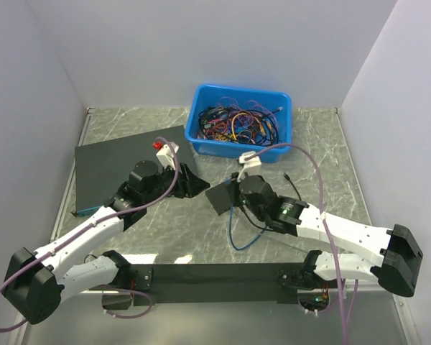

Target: Insert the plug into the switch port

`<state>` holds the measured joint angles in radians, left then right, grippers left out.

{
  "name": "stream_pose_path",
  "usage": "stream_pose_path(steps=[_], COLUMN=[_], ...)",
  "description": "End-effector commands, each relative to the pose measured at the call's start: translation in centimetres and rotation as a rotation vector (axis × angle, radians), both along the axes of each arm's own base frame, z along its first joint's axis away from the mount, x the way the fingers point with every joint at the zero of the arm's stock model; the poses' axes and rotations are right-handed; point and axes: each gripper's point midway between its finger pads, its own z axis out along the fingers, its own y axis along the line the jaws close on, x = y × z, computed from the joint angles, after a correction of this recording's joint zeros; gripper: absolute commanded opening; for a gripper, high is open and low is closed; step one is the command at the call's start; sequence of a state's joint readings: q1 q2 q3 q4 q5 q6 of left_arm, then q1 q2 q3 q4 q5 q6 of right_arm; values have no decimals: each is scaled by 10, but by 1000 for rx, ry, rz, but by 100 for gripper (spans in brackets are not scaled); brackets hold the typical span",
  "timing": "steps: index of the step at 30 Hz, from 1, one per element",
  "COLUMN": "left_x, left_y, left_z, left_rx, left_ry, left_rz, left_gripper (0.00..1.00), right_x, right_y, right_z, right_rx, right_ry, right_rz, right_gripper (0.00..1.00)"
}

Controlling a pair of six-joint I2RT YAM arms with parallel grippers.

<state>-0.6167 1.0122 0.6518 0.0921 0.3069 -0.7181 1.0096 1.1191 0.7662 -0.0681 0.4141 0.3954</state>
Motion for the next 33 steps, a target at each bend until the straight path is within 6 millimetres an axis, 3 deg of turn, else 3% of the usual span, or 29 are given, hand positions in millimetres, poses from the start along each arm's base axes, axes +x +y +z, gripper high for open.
stream_pose_path(steps=[1, 6, 18, 27, 33], left_x=[7, 15, 55, 94, 110], left_y=[1, -7, -33, -53, -65], left_z=[-2, -3, -6, -18, -45], left_rx=[11, 2, 32, 28, 45], left_ry=[-15, -17, -29, -22, 18], left_rz=[29, 14, -9, -34, -57], left_gripper=[64, 69, 68, 67, 65], right_x=[15, 20, -9, -8, -3], right_y=[-62, -103, -96, -90, -85], right_z=[-29, -63, -144, -155, -158], right_rx=[-94, -148, -257, -297, -319], right_ry=[87, 199, 480, 510, 516], right_rz=[-270, -409, -366, -346, -331], right_gripper=[0, 0, 0, 0, 0])
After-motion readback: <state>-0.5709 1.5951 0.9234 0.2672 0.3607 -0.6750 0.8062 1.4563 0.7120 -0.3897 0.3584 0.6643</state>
